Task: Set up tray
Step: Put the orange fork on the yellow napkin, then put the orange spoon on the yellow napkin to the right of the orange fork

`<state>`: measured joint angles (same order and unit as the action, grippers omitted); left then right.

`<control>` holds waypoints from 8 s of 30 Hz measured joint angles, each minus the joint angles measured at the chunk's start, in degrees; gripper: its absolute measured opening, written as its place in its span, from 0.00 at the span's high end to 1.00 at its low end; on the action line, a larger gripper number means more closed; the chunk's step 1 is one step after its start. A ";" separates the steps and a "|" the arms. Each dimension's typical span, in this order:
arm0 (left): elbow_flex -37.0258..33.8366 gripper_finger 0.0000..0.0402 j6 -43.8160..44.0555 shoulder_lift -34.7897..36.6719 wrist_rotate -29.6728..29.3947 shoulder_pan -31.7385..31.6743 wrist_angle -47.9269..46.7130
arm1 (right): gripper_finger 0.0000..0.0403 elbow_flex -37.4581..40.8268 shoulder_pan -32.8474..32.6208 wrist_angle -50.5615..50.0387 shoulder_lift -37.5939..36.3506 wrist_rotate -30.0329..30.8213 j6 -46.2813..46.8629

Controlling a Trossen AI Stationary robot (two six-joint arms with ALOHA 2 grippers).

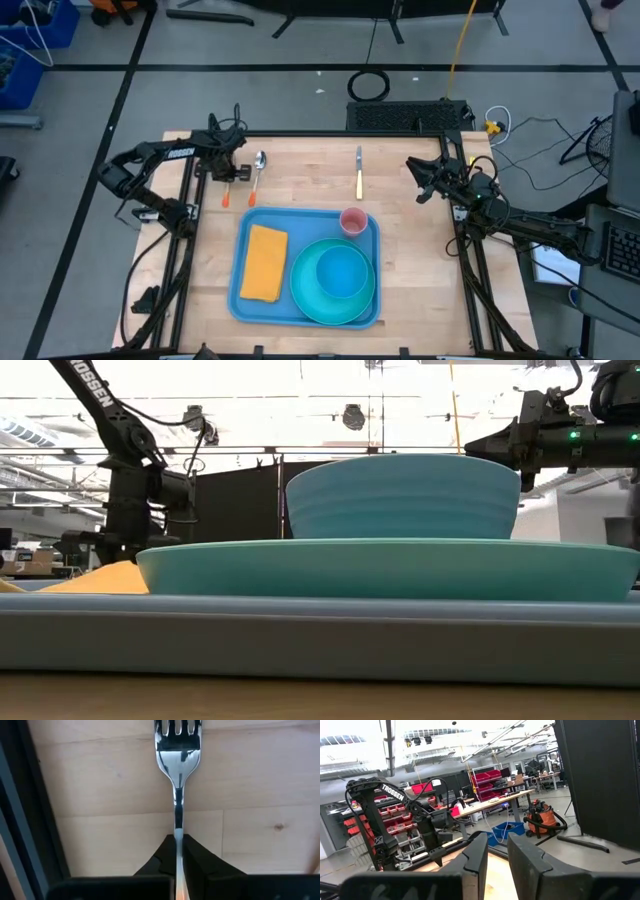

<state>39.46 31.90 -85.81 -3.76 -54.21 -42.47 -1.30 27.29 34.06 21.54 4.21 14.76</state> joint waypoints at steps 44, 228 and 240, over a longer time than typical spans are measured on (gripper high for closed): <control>0.13 0.97 70.41 19.84 -7.31 82.30 11.13 | 0.84 0.01 -0.02 -0.04 0.00 0.04 0.90; 0.28 0.94 11.49 -2.96 -9.42 22.25 16.84 | 0.84 0.02 0.00 -0.01 0.01 -0.02 1.68; -0.07 0.98 10.53 0.54 -10.17 23.02 22.14 | 0.84 0.01 -0.01 -0.04 0.01 -0.14 1.68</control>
<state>39.39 42.43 -85.27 -13.93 -31.20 -20.33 -1.29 27.28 34.02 21.56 4.07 16.45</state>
